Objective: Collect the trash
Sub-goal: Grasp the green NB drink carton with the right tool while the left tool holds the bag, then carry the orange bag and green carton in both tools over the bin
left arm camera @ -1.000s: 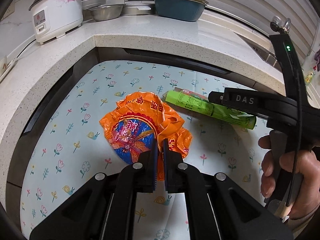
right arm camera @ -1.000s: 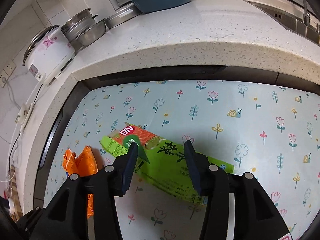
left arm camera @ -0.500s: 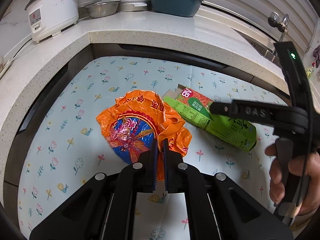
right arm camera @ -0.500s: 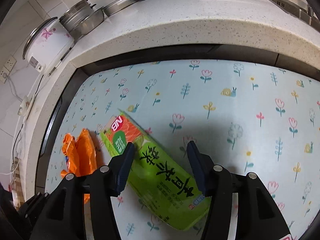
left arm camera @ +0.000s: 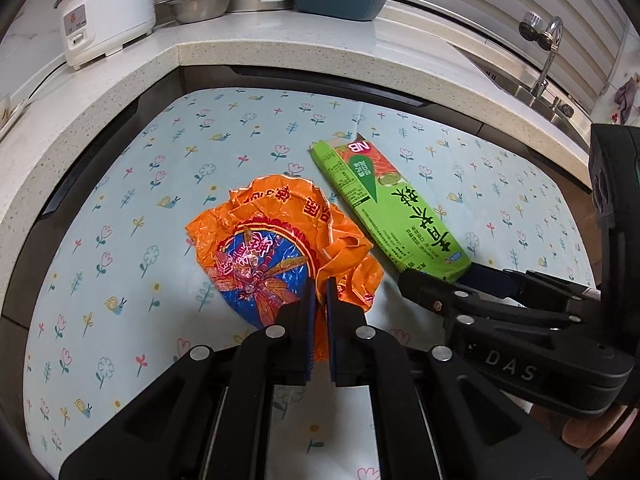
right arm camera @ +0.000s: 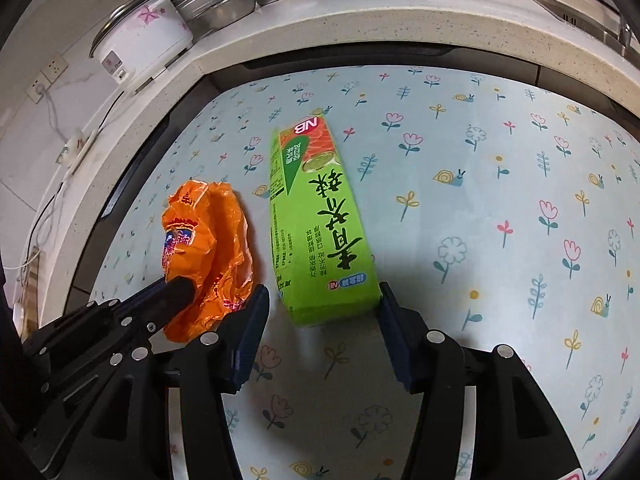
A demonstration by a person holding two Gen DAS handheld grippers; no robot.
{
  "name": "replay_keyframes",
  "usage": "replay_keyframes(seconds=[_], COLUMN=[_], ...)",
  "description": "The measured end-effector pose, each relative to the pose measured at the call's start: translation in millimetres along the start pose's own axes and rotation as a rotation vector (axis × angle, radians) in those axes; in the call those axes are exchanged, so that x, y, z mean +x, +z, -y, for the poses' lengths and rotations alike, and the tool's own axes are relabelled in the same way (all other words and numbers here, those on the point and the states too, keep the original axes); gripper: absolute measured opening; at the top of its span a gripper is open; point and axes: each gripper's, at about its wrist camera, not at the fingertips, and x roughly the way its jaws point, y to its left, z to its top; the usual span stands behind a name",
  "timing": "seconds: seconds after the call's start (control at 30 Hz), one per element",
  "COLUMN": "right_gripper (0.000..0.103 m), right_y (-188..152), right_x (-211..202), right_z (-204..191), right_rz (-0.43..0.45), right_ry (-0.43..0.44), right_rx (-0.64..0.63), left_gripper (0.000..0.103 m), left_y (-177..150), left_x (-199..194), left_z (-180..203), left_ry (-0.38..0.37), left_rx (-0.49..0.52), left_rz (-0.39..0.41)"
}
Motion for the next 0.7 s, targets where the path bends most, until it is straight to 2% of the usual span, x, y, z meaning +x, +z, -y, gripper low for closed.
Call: replay_keyframes(seconds=[0.03,0.1,0.3,0.33,0.4,0.53,0.7], right_gripper=[0.055,0.066,0.068,0.067,0.053,0.051,0.051], right_y=[3,9,25,26,25,16,-4], right_x=[2,7,23,25,27,21,-12], right_z=[-2,-6,-18,-20,-24,-21,-3], right_rz=[0.0,0.008,0.018,0.019,0.026,0.045,0.106], right_ry=[-0.008,-0.03,-0.082,-0.093,-0.121,-0.135,-0.127], right_rx=[-0.007,-0.023,-0.074,-0.087,-0.11,-0.096,-0.015], left_gripper=[0.005,0.005,0.005,0.005,0.005,0.005,0.005], left_y=[1,4,12,12,14,13,8], left_x=[0,0,4,5,5,0,-13], left_z=[-2,-8,-18,-19,-20,-17,0], left_ry=[0.005,0.01,0.019,0.021,0.02,0.016,-0.005], left_rx=[-0.003,-0.01,-0.024,-0.025,-0.028,-0.022,0.001], left_rz=[0.001,0.005,0.01,0.01,0.01,0.016,0.026])
